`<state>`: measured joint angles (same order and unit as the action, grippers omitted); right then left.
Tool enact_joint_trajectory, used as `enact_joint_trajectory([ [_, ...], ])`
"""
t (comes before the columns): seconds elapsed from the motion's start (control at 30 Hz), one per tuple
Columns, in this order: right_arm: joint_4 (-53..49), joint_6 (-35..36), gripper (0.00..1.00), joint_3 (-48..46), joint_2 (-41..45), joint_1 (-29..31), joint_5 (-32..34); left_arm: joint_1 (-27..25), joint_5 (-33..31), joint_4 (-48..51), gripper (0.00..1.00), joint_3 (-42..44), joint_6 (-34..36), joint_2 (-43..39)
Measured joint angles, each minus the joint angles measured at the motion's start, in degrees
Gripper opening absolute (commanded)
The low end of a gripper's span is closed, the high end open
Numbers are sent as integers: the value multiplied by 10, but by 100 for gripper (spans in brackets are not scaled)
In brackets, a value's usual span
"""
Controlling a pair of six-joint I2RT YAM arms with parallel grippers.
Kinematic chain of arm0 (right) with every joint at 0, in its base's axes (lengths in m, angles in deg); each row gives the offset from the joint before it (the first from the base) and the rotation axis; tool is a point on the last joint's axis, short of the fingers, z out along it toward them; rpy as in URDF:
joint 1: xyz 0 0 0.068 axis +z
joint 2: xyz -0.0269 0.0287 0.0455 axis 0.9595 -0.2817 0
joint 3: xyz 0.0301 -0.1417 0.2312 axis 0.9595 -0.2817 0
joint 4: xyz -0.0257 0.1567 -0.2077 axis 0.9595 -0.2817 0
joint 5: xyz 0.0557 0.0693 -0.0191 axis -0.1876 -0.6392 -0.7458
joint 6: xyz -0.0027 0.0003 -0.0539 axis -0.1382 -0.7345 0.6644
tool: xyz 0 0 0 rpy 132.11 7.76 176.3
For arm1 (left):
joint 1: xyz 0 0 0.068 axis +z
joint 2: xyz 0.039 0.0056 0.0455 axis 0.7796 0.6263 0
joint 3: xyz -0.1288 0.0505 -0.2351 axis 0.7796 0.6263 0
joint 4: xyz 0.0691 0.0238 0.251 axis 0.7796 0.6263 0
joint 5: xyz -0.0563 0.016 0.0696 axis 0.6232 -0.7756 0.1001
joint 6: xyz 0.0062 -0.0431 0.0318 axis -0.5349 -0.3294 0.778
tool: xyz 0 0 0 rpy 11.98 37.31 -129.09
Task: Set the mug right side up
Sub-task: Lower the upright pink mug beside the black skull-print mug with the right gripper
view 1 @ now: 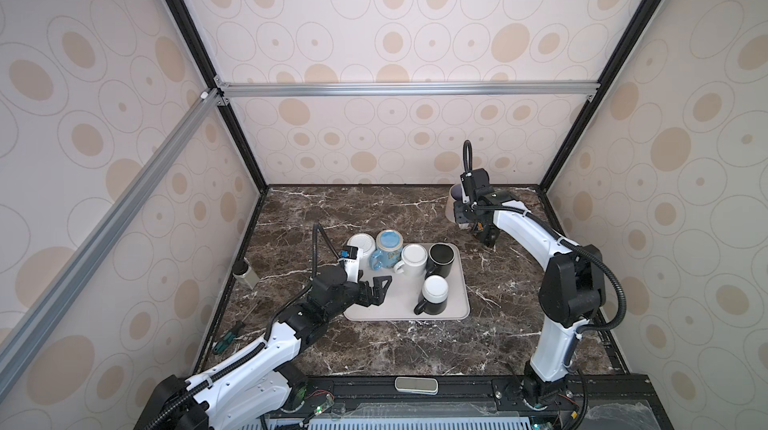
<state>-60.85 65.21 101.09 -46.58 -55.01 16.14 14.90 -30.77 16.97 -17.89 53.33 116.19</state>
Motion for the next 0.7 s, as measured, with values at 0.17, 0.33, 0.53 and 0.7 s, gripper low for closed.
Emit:
enact_joint_trajectory([
  [0.17,-5,0,0,0,-1,0,8,0,-2,1,100,0,0,-1],
  [0.33,-5,0,0,0,-8,-3,10,0,-3,1,100,0,0,-3],
  [0.53,-4,-1,0,-11,-28,-10,7,0,-4,1,100,0,0,-9],
  [0.7,-4,-3,0,-22,-36,-10,1,0,-5,1,100,1,0,-9],
])
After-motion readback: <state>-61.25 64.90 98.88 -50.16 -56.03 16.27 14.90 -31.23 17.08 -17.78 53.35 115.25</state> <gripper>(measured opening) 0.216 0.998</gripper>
